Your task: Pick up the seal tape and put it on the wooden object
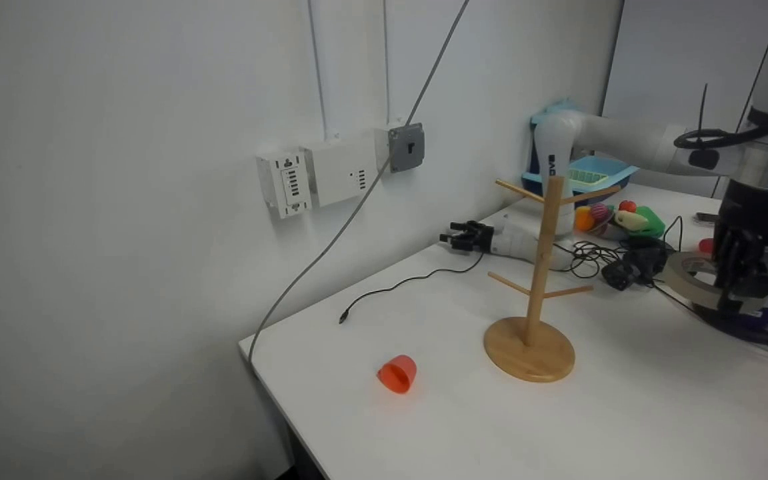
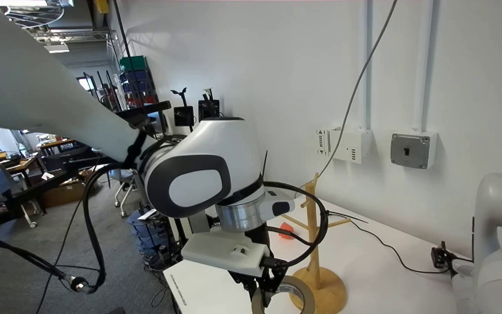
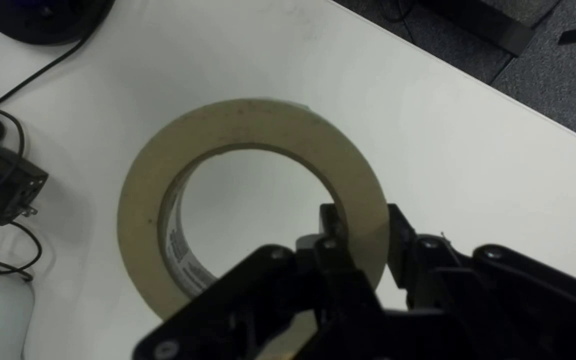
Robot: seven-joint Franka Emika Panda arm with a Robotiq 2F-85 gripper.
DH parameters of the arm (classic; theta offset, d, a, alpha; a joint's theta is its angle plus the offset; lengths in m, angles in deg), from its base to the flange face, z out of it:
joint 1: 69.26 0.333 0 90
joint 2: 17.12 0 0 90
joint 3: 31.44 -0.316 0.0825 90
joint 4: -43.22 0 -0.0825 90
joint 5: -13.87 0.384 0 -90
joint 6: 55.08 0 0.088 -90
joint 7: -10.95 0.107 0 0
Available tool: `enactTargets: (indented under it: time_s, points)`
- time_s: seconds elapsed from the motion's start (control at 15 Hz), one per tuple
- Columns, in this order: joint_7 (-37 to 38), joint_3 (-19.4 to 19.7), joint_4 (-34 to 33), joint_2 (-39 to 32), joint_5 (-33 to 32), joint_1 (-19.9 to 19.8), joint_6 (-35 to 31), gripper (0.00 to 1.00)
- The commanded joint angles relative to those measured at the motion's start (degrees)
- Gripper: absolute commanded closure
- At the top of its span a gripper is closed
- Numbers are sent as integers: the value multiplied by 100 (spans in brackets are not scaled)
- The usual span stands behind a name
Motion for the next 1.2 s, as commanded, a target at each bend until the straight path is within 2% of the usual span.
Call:
enactTargets:
  time_s: [0.0,0.8,1.13]
  points:
    - [-25,71,-5,-6,51,83,18,94]
    - [-300,55,74,-135,297,122,-917,94]
    - [-1028,-6,105,-184,1312,187,-1112,94]
